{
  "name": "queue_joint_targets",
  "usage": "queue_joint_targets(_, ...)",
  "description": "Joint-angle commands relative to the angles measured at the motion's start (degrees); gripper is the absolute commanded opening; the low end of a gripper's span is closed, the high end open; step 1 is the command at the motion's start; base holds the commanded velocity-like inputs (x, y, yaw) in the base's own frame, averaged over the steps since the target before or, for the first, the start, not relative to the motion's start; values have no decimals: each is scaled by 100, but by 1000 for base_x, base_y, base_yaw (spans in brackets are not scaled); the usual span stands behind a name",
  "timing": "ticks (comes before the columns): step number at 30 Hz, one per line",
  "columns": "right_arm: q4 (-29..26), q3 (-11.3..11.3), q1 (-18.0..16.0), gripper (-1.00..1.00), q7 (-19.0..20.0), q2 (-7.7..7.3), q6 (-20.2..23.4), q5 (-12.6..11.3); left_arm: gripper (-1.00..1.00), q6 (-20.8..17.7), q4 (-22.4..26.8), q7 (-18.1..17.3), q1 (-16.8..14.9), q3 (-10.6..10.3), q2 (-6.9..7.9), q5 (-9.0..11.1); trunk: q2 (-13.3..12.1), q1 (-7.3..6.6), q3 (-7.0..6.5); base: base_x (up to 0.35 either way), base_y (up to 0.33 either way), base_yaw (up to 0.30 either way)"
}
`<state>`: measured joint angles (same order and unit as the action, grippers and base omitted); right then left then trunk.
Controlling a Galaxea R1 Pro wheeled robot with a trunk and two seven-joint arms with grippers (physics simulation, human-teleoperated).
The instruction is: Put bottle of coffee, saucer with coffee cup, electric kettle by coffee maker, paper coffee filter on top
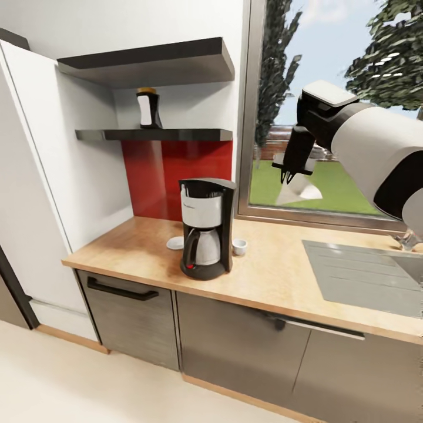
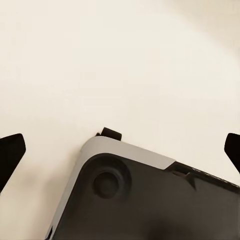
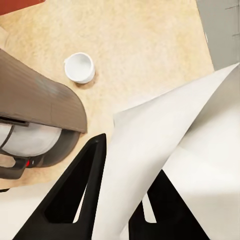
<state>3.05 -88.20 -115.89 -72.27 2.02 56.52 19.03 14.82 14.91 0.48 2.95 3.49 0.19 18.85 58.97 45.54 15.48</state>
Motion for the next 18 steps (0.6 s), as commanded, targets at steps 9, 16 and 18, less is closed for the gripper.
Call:
queue_joint_targets(9,3,-48,-4,-100,-33,1,10,31,100,3,12,5,4,11,-2,4,4,1,6,11,95,-183)
queue_joint_targets(16,3,-48,-4,-100,-33,2,9,31,100,3,12,7,4,11,-2,4,4,1,6,0,282,-38)
queue_joint_targets(18,3,-48,-4,-100,-29,6,8,31,100,3,12,8,4,11,-2,4,4,1,6,0,242,-137)
